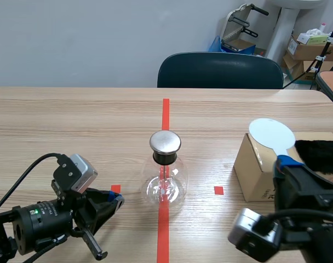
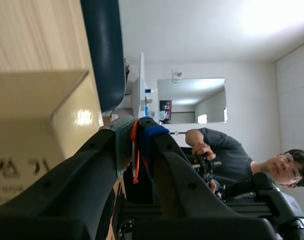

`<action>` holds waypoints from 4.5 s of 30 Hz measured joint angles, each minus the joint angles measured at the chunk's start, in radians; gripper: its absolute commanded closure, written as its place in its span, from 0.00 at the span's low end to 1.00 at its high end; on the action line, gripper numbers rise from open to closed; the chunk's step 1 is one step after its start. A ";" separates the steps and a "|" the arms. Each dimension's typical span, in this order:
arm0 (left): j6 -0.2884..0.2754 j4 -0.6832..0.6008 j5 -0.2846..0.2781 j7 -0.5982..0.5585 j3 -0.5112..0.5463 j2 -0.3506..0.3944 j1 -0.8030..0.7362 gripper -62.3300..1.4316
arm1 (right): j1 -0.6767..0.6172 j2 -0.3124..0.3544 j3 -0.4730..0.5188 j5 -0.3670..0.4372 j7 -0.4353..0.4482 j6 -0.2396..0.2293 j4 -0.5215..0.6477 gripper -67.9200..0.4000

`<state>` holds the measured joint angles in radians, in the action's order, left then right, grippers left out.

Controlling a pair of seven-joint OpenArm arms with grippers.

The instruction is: Do the electroscope experiment

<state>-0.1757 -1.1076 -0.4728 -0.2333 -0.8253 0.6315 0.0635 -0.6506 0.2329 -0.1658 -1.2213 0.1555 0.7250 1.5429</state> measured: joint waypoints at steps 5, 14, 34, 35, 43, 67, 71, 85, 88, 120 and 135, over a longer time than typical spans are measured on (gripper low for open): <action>0.000 0.000 0.000 0.016 0.000 0.000 0.000 0.91 | -0.062 -0.047 0.183 0.123 0.225 0.000 0.000 0.98; 0.000 0.000 0.000 0.016 0.000 0.000 0.000 0.91 | -0.016 -0.072 0.371 0.314 0.503 0.000 -0.123 0.98; -0.119 -0.154 0.000 -0.038 0.000 0.108 -0.040 0.91 | 0.176 -0.072 0.473 0.239 0.624 0.000 -0.407 0.98; -0.122 -0.186 0.001 -0.039 0.001 0.126 -0.055 0.91 | 0.176 -0.072 0.476 0.230 0.618 0.000 -0.410 0.98; -0.121 -0.343 0.011 -0.049 0.001 0.212 -0.160 0.91 | 0.176 -0.072 0.500 0.140 0.542 0.000 -0.418 0.98; 0.022 -0.578 0.007 -0.308 0.014 0.369 -0.361 0.91 | 0.176 -0.027 0.467 0.131 0.449 0.000 -0.418 0.98; 0.099 -0.581 -0.003 -0.319 0.057 0.362 -0.412 0.91 | 0.173 -0.007 0.476 0.137 0.454 0.000 -0.418 0.98; 0.261 -0.581 -0.005 -0.311 0.092 0.308 -0.443 0.79 | 0.167 0.011 0.406 0.158 0.507 0.004 -0.418 0.98; 0.258 -0.581 -0.005 -0.310 0.092 0.308 -0.452 0.79 | 0.168 0.000 0.370 0.193 0.554 0.004 -0.418 0.98; 0.145 -0.583 0.316 -0.363 0.088 0.304 -0.563 0.66 | 0.148 -0.024 0.402 0.255 0.475 0.003 -0.417 0.98; 0.145 -0.583 0.226 -0.394 0.088 0.266 -0.562 0.31 | 0.154 -0.040 0.393 0.242 0.549 0.003 -0.417 0.98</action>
<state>-0.0307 -1.6905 -0.2470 -0.6277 -0.7372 0.8978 -0.4988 -0.4969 0.1932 0.2276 -0.9794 0.7048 0.7280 1.1259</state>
